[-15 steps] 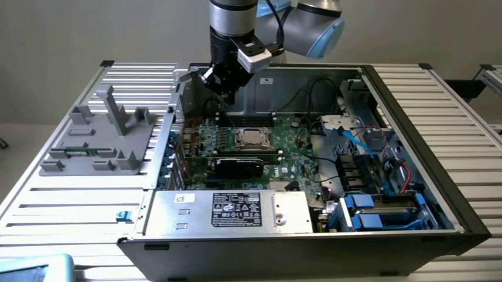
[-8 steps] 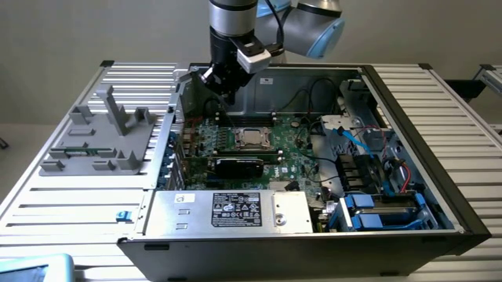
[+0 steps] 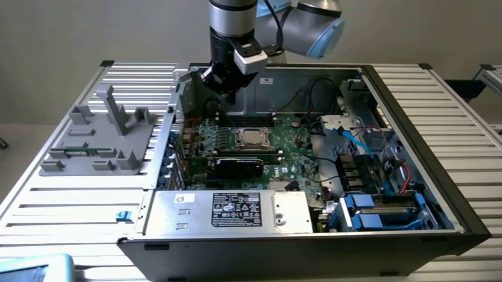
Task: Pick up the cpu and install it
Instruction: 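Install the first cpu locking lever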
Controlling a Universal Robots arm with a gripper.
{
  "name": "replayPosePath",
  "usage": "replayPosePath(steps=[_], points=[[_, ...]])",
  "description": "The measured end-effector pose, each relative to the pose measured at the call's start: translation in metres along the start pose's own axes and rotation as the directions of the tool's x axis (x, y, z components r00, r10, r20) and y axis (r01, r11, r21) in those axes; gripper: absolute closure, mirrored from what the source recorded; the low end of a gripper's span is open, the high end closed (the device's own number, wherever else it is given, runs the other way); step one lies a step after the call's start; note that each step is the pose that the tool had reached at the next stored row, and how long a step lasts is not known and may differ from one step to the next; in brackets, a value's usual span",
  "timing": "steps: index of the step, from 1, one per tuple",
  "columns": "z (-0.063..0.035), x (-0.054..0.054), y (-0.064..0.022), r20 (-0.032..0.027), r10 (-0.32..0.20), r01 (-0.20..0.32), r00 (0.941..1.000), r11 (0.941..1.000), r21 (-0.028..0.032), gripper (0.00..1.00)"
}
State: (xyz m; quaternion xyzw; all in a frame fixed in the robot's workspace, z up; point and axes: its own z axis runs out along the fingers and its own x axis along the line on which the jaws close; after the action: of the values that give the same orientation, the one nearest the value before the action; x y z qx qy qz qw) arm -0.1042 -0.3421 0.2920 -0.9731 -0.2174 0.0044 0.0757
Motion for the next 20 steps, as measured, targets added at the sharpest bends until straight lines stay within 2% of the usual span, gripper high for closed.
replayPosePath(steps=[6,11,14,15,16,19,20], points=[[0.0004,0.0000,0.0000,-0.0148,0.097,-0.097,0.9952,0.9953,-0.0016,0.88],[0.0005,0.0000,0.0001,-0.0266,0.174,-0.174,0.9844,0.9848,-0.0019,0.88],[0.0007,-0.0003,-0.0001,-0.0311,0.203,-0.203,0.9787,0.9791,-0.0016,0.88],[0.0008,-0.0008,-0.0003,-0.0285,0.205,-0.205,0.9783,0.9787,-0.0009,0.88],[0.0008,-0.0015,-0.0005,-0.0167,0.207,-0.207,0.9782,0.9784,0.0015,0.88],[0.0011,-0.0029,-0.0011,0.0348,0.215,-0.215,0.9761,0.9765,0.0126,0.88],[0.0011,-0.0031,-0.0010,0.0461,0.216,-0.217,0.9753,0.9761,0.0151,0.88]])
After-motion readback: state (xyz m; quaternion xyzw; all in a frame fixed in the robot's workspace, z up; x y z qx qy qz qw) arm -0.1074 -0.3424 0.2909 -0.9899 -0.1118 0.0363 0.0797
